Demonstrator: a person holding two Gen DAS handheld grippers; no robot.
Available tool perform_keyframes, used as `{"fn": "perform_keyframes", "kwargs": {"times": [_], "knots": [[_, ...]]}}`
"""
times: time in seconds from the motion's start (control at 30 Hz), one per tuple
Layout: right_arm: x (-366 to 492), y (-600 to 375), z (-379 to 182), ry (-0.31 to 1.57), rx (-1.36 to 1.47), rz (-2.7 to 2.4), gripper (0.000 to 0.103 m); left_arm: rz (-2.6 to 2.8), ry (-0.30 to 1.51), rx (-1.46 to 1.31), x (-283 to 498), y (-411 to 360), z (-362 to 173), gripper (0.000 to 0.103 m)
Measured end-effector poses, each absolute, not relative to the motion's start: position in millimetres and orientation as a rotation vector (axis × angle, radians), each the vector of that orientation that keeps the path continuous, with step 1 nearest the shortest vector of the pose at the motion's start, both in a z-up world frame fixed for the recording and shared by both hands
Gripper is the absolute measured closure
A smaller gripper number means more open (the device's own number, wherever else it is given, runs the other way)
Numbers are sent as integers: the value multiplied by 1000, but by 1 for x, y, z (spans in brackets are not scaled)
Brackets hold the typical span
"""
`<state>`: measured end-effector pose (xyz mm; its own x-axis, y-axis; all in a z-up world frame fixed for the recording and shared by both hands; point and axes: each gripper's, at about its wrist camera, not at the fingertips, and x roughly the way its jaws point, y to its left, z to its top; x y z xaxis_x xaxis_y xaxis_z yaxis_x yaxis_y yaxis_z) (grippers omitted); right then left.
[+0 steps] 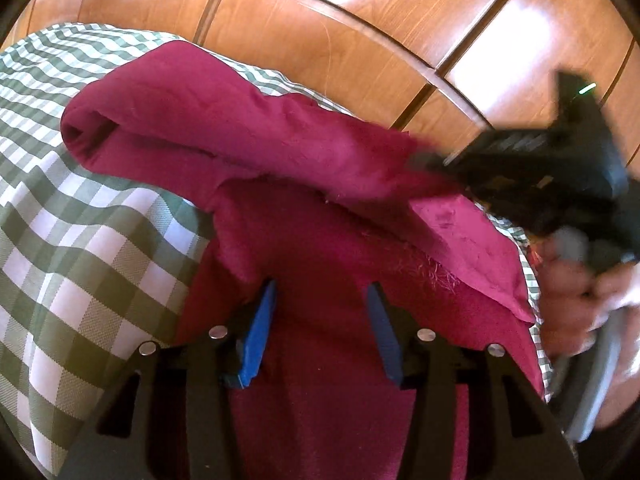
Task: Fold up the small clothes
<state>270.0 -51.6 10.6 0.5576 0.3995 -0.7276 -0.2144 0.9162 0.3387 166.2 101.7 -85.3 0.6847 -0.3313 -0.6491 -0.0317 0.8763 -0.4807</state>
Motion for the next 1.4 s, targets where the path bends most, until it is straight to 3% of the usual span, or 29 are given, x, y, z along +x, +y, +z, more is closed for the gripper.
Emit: {"fn": "perform_keyframes", "kwargs": {"times": [0.17,0.3,0.8,1.03,1.2,1.23,1.3,1.4], "knots": [[242,-83,84,719,195,372,96,-178,806,-489,166,103,-84,55],[225,-125,98,670,191,304,96,-178,807,-488,165,102,-84,55],[205,-279,-60,978,358,-68,96,-163,817,-461,168,95,-80,53],[199,-286,-67,967,385,-41,96,-129,867,-376,162,89,-65,53],[183,-303,-47,914,424,-18,93,-181,755,-246,136,78,-21,53],[181,-305,-44,907,431,-10,88,-191,728,-230,135,77,-13,53],[179,-307,-40,902,451,-1,42,-209,700,-217,142,75,-2,49],[186,-308,-38,893,467,-15,41,-194,692,-200,164,71,4,48]]}}
